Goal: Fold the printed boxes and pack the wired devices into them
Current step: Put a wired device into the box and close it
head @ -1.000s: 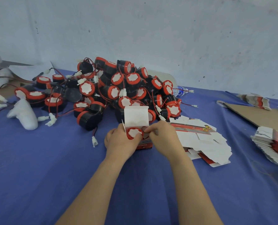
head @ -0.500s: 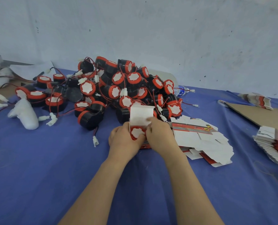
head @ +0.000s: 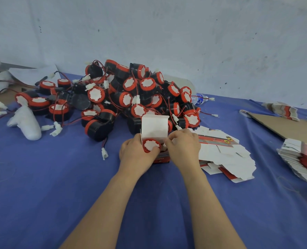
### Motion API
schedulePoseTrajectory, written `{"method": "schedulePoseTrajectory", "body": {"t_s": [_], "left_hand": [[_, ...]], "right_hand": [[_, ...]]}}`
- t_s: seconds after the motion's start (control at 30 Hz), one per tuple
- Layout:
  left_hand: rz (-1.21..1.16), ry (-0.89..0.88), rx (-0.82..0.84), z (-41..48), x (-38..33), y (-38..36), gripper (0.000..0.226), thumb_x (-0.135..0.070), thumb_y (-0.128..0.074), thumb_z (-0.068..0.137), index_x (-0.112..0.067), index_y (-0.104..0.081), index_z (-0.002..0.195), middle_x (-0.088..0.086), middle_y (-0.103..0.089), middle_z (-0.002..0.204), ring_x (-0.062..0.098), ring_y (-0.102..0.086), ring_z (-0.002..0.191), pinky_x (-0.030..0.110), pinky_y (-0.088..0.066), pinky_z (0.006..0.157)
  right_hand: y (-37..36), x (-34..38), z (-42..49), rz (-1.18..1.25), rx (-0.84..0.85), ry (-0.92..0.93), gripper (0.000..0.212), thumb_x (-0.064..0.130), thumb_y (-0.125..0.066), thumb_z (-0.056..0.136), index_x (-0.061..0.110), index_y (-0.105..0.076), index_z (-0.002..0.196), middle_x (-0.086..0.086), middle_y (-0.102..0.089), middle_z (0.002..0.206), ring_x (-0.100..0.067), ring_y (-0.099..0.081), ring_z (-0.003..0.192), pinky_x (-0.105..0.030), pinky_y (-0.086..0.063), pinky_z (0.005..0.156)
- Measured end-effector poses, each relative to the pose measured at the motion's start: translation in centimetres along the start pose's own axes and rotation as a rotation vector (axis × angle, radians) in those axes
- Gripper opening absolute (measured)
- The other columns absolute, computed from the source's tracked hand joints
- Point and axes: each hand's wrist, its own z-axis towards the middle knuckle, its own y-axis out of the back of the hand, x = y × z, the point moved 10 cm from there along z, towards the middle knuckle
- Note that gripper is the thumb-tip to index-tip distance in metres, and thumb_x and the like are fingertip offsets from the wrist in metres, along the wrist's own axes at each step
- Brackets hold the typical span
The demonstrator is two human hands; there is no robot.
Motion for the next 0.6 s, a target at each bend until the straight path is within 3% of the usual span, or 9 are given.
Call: {"method": "schedulePoseTrajectory", "body": {"t_s": [0.13,0.37,0.53,0.6], "left_hand": [[0.001,-0.020,-0.001,0.0,-0.2,0.0,0.040,-0.041,-0.061,0.086,-0.020,-0.056,0.120,0.003,-0.061,0.115,0.026,-0.051,0.117,0.044,-0.046,0.097],[0.053,-0.028,-0.006,-0.1,-0.4,-0.1,0.042,-0.042,-0.060,0.087,-0.021,-0.055,0.123,0.006,-0.057,0.116,0.027,-0.046,0.118,0.043,-0.041,0.100],[0.060,-0.036,-0.011,-0.2,-0.5,-0.1,0.045,-0.043,-0.060,0.087,-0.023,-0.054,0.127,0.005,-0.054,0.121,0.027,-0.044,0.120,0.041,-0.041,0.100],[0.108,-0.032,-0.026,-0.2,-0.5,0.1,0.050,-0.047,-0.059,0.086,-0.026,-0.050,0.131,0.003,-0.047,0.126,0.026,-0.040,0.122,0.038,-0.039,0.101]], "right_hand": [[-0.4,-0.9,0.1,-0.002,0.023,-0.108,0.019,0.031,-0.056,0.094,0.019,-0.071,0.099,0.000,-0.042,0.120,-0.022,-0.035,0.115,-0.032,-0.030,0.091],[-1.6,-1.3,-0.3,0.125,0.032,-0.165,0.021,0.023,-0.052,0.096,0.015,-0.059,0.114,-0.007,-0.045,0.127,-0.027,-0.037,0.118,-0.036,-0.035,0.095],[-2.9,-4.1,-0.5,0.544,0.081,-0.440,0.061,0.018,-0.070,0.081,0.009,-0.037,0.131,-0.010,-0.043,0.128,-0.028,-0.046,0.114,-0.038,-0.045,0.093],[-3.8,-4.5,-0.6,0.627,0.132,-0.520,0.064,0.017,-0.069,0.081,0.010,-0.036,0.135,-0.005,-0.046,0.121,-0.023,-0.048,0.106,-0.034,-0.046,0.086]]}}
